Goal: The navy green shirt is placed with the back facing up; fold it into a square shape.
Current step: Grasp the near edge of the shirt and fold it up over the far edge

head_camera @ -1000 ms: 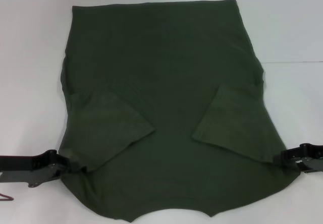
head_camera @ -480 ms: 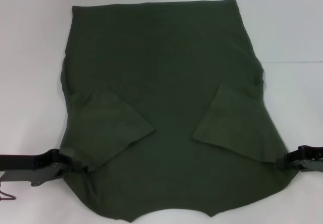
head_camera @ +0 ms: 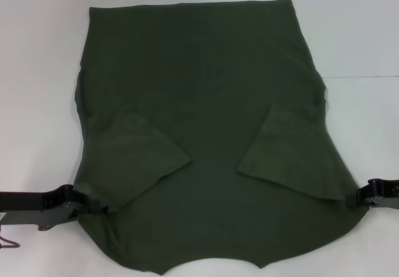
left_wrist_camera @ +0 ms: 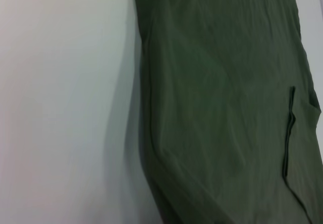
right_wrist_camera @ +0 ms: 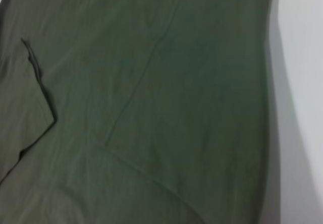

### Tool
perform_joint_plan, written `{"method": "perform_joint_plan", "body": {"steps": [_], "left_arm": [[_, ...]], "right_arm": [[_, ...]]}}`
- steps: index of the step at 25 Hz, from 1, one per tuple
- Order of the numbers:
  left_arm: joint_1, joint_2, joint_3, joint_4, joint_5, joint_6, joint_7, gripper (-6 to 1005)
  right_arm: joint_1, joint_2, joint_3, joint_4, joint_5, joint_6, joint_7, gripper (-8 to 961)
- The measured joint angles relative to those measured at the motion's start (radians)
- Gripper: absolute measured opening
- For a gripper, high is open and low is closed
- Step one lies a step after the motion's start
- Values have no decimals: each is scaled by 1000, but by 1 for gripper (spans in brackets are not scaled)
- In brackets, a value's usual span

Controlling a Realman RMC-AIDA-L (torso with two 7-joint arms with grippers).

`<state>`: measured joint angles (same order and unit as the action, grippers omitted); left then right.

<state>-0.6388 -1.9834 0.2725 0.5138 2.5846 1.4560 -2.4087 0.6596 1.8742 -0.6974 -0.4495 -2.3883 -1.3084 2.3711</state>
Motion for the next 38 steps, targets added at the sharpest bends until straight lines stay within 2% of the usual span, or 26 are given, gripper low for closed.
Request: {"method": "perform_joint_plan", "body": {"steps": [7,12,22,29,38], "left_arm": [[1,3,3,3,2,8,17,61],[6,12,-2,18,3,68,102,60],[24,27,2,73,31,157,111,60],[33,31,2,97,77,187,116,61],[47,38,2,118,138,379,177,60]], "right_arm": [[-5,-9,2,0,0,-15,-37,25],[-12,-22,9,-3,4,-57,-90,24],[-32,-47,27,-19,6,-143,-211,25],[-43,-48,31,-26,3,-189,-255,35],[-79,-61,31,-28,0,-289,-338,49]]}}
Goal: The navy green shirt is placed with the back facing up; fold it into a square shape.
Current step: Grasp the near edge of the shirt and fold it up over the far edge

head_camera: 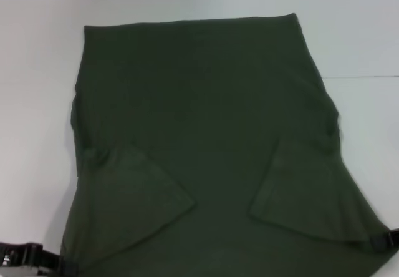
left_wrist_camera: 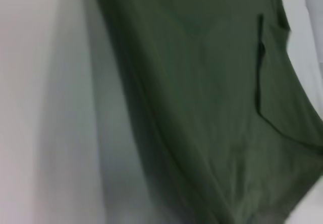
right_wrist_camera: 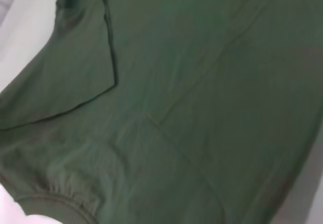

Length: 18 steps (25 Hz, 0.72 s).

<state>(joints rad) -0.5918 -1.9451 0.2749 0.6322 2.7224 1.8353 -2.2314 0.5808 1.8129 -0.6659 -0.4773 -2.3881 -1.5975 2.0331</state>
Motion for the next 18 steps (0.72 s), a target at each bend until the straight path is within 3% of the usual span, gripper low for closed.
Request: {"method": "perform_joint_plan", "body": {"steps": [4,9,13,18], "left_arm": [[-7,9,-23,5,-11,55,14,60],[-42,36,-118,-1,-68,67,-5,59],[-74,46,-147,-12,-164,3,-51,59],[-119,48,-144,-67,-295,-148,-62,58]], "right_arm": [[-7,-2,23,-5,2,-38,-22,55],[-10,-4,177,-59,5,-77,-23,62],[6,-8,320,-78,32,-72,-20,68],[29,-7,348,-77,159,-6,-18,75]]}}
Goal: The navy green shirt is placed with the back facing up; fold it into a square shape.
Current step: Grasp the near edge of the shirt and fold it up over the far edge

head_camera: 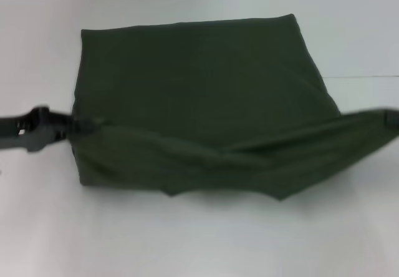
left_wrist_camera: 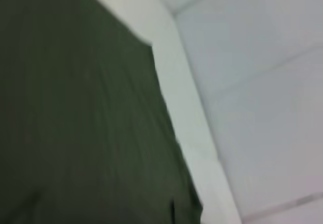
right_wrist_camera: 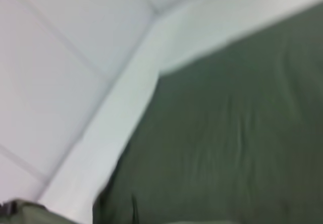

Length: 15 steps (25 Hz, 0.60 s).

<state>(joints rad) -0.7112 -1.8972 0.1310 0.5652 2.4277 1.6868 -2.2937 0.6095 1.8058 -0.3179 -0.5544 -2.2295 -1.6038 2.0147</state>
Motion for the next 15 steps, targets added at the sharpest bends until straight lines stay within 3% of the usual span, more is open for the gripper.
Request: {"method": "perform_joint_plan", "body": {"steps": [4,7,11,15], "left_arm": [[-28,-7,2,-56,-87,-144,41,59],[-41,-18,1,-103,-139,-246,98,60],[-45,-53,-2,-126,-244,-383,177,60],[-55,-88,3,-131,-320,-513,255,59]], "right_arm": [[25,17,-3,15,87,109,-2,81],[48,46,-4,27,135,218,-14,86],[72,79,-5,54,214,358,-64,91],[109,92,-5,116,280,482,-124,97]]}}
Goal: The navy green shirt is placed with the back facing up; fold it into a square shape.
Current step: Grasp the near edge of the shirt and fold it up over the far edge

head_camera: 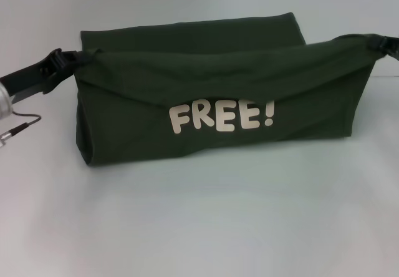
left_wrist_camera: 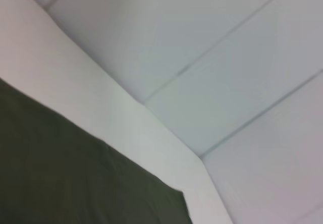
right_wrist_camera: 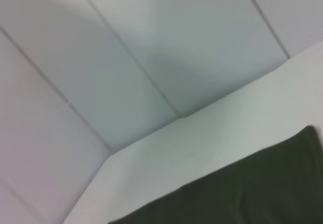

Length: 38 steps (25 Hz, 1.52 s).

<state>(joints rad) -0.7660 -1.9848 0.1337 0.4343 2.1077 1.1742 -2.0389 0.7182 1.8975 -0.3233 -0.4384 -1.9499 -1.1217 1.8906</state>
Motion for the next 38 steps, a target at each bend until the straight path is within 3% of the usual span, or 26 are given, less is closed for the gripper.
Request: {"method": "perform_joint_plan", "body": {"steps": [5,11,14,16,22,24,27,32,38], "left_arm": [[-25,-28,-1,-61,-75,-158,125,58],[-47,-76,-3,-102,-155,-314,281,59],[-57,-107,-5,-109,-211,-370,371,60],[-62,-119,-7,-128,-262,-404,448,61],[-75,-135,-9,-195,-391,-482,653,58],[-75,-139,-8,-197,-416,-506,671,114],[-76,-135,-8,-197,-432,-555,677,197],[-66,-97,4,-202,-431,-551,622,393],[13,-43,142,-151,-416,-321,446,703]], "right_arm": [[58,31,-2,58,13,185,-58,105],[117,102,-48,69,14,412,-113,114],[137,126,-58,75,15,485,-147,118],[148,135,-60,82,17,521,-171,121],[157,142,-64,90,25,558,-199,348],[153,140,-70,90,25,557,-198,392],[148,136,-79,90,25,549,-193,459],[126,131,-77,82,25,512,-190,570],[60,112,-75,37,76,352,-195,802]]}}
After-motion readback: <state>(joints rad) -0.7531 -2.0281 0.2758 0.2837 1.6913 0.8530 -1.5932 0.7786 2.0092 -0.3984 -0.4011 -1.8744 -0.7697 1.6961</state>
